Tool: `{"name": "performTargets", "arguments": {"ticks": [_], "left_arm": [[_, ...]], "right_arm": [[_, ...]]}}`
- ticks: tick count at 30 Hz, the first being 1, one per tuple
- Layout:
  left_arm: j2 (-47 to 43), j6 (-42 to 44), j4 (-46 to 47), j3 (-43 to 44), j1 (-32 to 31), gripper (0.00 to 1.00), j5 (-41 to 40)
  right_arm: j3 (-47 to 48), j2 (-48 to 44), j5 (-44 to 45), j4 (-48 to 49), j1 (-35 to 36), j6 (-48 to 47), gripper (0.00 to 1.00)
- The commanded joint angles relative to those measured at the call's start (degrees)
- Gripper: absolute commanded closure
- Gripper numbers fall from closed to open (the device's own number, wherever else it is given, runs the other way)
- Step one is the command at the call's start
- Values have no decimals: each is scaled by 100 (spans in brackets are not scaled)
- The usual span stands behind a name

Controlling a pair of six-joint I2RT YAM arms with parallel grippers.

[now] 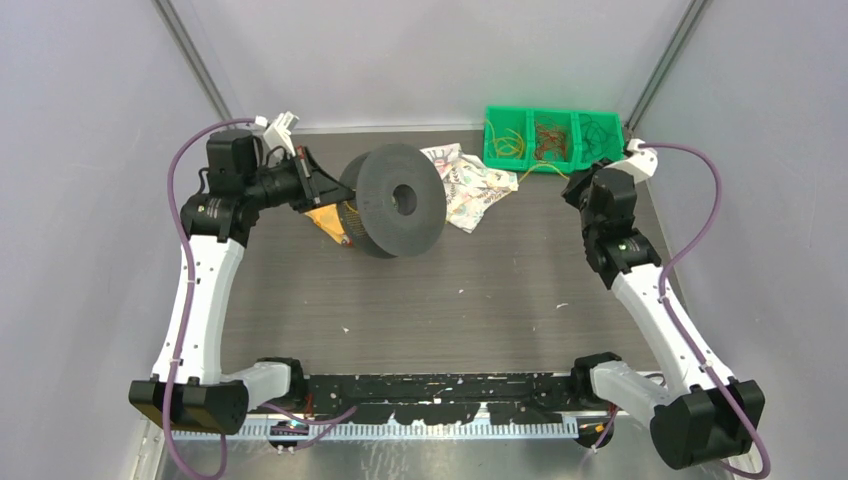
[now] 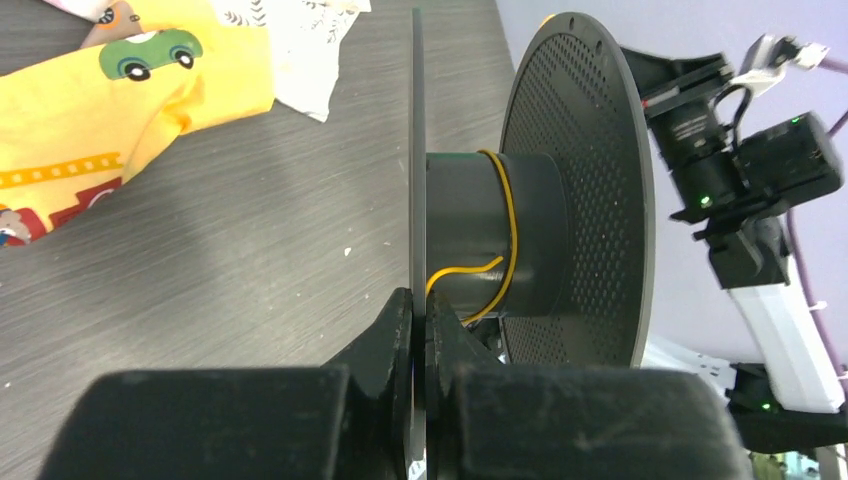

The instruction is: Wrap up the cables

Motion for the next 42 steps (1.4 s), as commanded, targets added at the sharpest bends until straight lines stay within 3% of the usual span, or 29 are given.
{"name": "performTargets", "arguments": {"ticks": [1,9,13,18,23,27,30,37,42], "left_arm": [[-331,478,70,-30,35,99,193],[-773,1350,437,-586,-28,99,904],[-1089,1737,1269,-1427,-66,99,1266],[-1091,2567,600,-1470,-545,99,1364],[-738,3490,-671,-1054,-1685,100,62],[-125,3915,-1512,-782,-2389,99,-1079],[120,3915,-1595,-696,-2582,100,-1557],[861,3739,-1696,-226,-3283,99,-2974],[1429,3332,-1404,216,-3712,99,-3606]], "right_arm": [[372,-57,-160,31,-290,65,99],[589,493,-368,202,-334,-8,99],[1031,1170,-666,277,-589,-24,99],[2318,2377,-1077,-224,-844,-194,100],[3740,3232,-1280,-942,-854,-416,99],[4374,3355,-1097,-1145,-855,-550,99],[4752,3337,-1190,-1308,-852,-660,100],[5184,2997,-2374,-1602,-786,-522,99],[5366,2766,-3041,-1805,-307,-319,99]]}}
